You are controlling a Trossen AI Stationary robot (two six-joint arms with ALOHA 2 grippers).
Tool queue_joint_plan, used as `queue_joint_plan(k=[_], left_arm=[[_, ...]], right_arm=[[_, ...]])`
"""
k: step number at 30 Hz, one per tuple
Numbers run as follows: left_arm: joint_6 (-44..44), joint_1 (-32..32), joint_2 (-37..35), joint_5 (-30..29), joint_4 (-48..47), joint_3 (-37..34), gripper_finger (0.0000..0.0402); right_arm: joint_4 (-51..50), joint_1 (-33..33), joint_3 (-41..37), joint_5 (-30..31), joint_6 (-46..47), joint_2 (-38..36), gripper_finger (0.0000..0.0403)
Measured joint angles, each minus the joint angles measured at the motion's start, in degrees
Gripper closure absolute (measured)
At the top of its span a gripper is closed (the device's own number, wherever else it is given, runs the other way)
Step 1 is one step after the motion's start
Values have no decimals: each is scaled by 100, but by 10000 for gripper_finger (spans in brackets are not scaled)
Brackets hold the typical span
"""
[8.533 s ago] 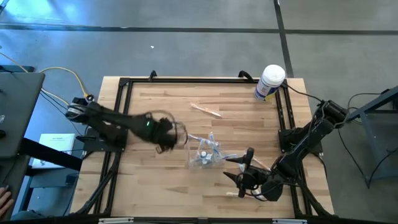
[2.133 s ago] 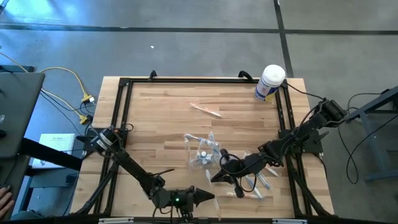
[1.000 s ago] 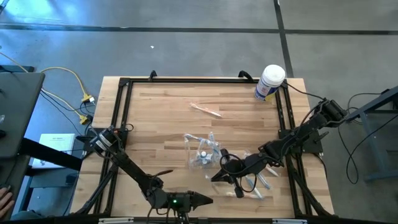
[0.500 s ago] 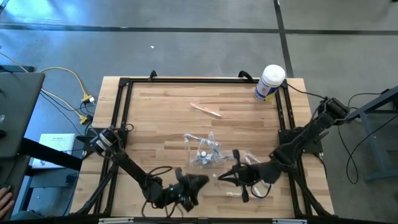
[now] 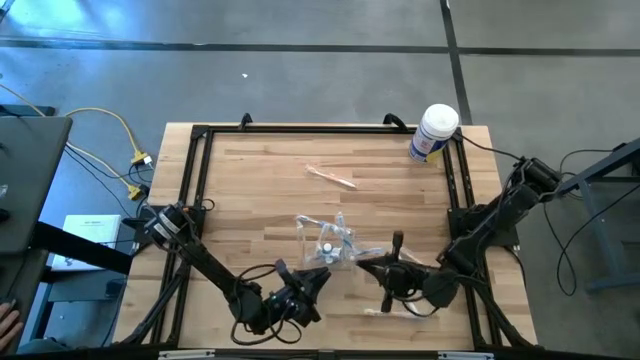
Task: Pick & Place toothbrushing station
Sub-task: Put the orange toothbrush into the transparent organizer
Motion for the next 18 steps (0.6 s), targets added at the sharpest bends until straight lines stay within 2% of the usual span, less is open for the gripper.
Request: queue_joint_plan(k=[7, 13, 18], left_arm=[[-200, 0, 0, -133, 2, 0, 334], [0, -18, 0, -402, 2, 0, 334], [8, -48, 0, -401, 2, 0, 335]], right_arm=[[-43, -496, -230, 17, 69, 2, 400], [-36, -865, -518, -49, 500, 2, 400], [134, -1006, -757, -92, 755, 2, 400]])
